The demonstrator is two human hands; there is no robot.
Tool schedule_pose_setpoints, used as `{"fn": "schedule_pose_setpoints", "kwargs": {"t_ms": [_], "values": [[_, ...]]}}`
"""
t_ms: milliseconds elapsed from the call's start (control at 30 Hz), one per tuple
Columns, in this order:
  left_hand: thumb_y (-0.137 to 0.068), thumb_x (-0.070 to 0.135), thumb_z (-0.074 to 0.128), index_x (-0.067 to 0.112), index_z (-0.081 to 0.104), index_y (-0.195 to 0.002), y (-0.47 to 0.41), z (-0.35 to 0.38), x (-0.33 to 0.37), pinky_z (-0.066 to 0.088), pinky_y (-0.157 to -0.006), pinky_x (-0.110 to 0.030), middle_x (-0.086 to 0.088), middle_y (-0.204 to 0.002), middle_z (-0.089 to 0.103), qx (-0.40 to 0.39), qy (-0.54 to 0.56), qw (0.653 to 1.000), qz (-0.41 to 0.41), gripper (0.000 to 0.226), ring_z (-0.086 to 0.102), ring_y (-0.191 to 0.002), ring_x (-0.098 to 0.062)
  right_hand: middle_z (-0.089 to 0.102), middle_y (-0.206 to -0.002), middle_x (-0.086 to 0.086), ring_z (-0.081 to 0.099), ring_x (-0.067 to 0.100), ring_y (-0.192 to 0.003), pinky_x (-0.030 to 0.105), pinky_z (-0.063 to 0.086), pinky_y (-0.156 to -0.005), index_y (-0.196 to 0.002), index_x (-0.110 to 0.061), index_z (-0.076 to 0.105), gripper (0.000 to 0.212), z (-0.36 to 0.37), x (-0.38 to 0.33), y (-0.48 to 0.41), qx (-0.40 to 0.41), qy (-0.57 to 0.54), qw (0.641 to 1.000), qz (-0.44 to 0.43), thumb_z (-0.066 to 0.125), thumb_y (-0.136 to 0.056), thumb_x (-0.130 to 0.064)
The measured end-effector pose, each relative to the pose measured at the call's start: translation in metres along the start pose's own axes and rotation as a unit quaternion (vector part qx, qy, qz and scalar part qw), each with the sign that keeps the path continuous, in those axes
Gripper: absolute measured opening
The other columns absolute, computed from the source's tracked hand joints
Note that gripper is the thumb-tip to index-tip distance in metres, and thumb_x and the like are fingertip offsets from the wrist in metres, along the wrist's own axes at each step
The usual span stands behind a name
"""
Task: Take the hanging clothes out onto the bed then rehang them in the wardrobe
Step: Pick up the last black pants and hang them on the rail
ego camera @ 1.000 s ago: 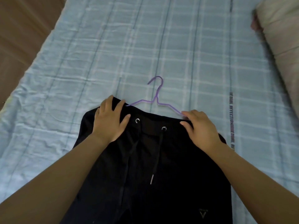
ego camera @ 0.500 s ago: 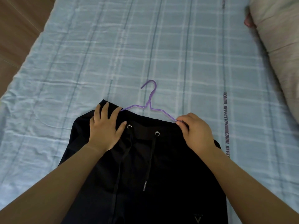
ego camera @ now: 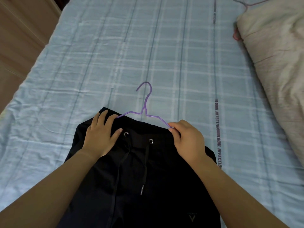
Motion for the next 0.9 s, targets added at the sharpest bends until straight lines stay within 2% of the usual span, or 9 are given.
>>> {"fn": "schedule_pose_setpoints", "kwargs": {"t_ms": [133, 200, 267, 333, 500, 633, 733, 800, 900], "values": [[-0.093, 0.037, 0.049, 0.015, 0.058, -0.110, 0.011, -0.041, 0.008, 0.042, -0.094, -0.044, -0.008, -0.131, 0.048, 0.062, 0.071, 0.995, 0.025, 0.029, 0.041, -0.125, -0.028, 0.058, -0.074, -0.009, 0.044, 0.001, -0.058, 0.013, 0.036, -0.050, -0.097, -0.023, 0.069, 0.018, -0.034, -0.024, 0.009, 0.040, -0.018, 0.998, -0.035, 0.053, -0.089, -0.025], [-0.095, 0.042, 0.043, 0.014, 0.061, -0.096, 0.021, -0.069, 0.013, 0.043, -0.084, -0.035, -0.003, -0.110, 0.056, 0.086, 0.085, 0.991, 0.055, 0.033, 0.051, -0.105, -0.023, 0.057, -0.076, -0.013, 0.046, 0.000, -0.061, 0.010, 0.036, -0.053, -0.100, -0.026, 0.069, 0.019, -0.054, -0.037, 0.020, 0.047, -0.033, 0.997, -0.046, 0.053, -0.090, -0.028], [-0.094, 0.048, 0.033, 0.016, 0.061, -0.088, 0.036, -0.098, 0.019, 0.043, -0.078, -0.035, 0.002, -0.088, 0.059, 0.093, 0.072, 0.988, 0.096, 0.043, 0.054, -0.085, -0.020, 0.057, -0.077, -0.015, 0.051, 0.002, -0.066, 0.012, 0.040, -0.055, -0.103, -0.027, 0.069, 0.020, -0.077, -0.052, 0.033, 0.059, -0.056, 0.995, -0.056, 0.053, -0.090, -0.031], [-0.093, 0.051, 0.029, 0.020, 0.060, -0.087, 0.057, -0.130, 0.023, 0.041, -0.074, -0.034, 0.004, -0.077, 0.057, 0.101, 0.060, 0.986, 0.118, 0.044, 0.053, -0.075, -0.021, 0.058, -0.078, -0.014, 0.053, 0.002, -0.069, 0.010, 0.041, -0.058, -0.105, -0.027, 0.069, 0.023, -0.101, -0.074, 0.046, 0.078, -0.077, 0.991, -0.076, 0.053, -0.089, -0.030], [-0.091, 0.053, 0.032, 0.027, 0.057, -0.089, 0.116, -0.206, 0.017, 0.039, -0.072, -0.030, 0.008, -0.077, 0.055, 0.151, 0.095, 0.978, 0.104, 0.037, 0.051, -0.077, -0.017, 0.051, -0.076, -0.019, 0.048, -0.002, -0.066, 0.002, 0.036, -0.060, -0.111, -0.029, 0.067, 0.027, -0.160, -0.146, 0.078, 0.100, -0.076, 0.985, -0.121, 0.051, -0.090, -0.029], [-0.094, 0.045, 0.042, 0.026, 0.058, -0.088, 0.167, -0.262, 0.003, 0.035, -0.072, -0.029, 0.005, -0.077, 0.057, 0.199, 0.099, 0.970, 0.101, 0.026, 0.052, -0.079, -0.021, 0.057, -0.074, -0.013, 0.051, 0.005, -0.064, 0.006, 0.039, -0.060, -0.108, -0.030, 0.069, 0.023, -0.194, -0.211, 0.104, 0.110, -0.084, 0.981, -0.138, 0.062, -0.087, -0.023], [-0.094, 0.044, 0.043, 0.027, 0.057, -0.086, 0.213, -0.293, -0.016, 0.040, -0.072, -0.034, 0.005, -0.078, 0.059, 0.223, 0.106, 0.963, 0.103, 0.024, 0.054, -0.079, -0.021, 0.058, -0.073, -0.013, 0.054, 0.007, -0.069, 0.008, 0.040, -0.062, -0.106, -0.032, 0.069, 0.023, -0.208, -0.256, 0.127, 0.095, -0.087, 0.980, -0.152, 0.063, -0.087, -0.020], [-0.093, 0.046, 0.043, 0.029, 0.057, -0.085, 0.249, -0.308, -0.035, 0.043, -0.073, -0.037, 0.006, -0.078, 0.060, 0.237, 0.115, 0.960, 0.098, 0.024, 0.055, -0.078, -0.020, 0.057, -0.071, -0.018, 0.054, 0.003, -0.069, 0.007, 0.038, -0.062, -0.106, -0.034, 0.069, 0.024, -0.209, -0.285, 0.146, 0.085, -0.085, 0.979, -0.163, 0.063, -0.088, -0.020], [-0.095, 0.033, 0.051, 0.023, 0.060, -0.083, 0.316, -0.324, -0.074, 0.039, -0.071, -0.034, 0.007, -0.075, 0.059, 0.262, 0.125, 0.953, 0.086, 0.017, 0.055, -0.077, -0.020, 0.049, -0.067, -0.026, 0.050, -0.005, -0.065, 0.006, 0.036, -0.060, -0.107, -0.034, 0.069, 0.025, -0.201, -0.339, 0.188, 0.076, -0.083, 0.971, -0.210, 0.062, -0.088, -0.020]]}}
Point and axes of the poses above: each hand's wrist, its own y-axis away from the middle knuckle, its own z-axis out of the palm, x = y × z, the point moved 4 cm from there along -y, towards the middle knuckle
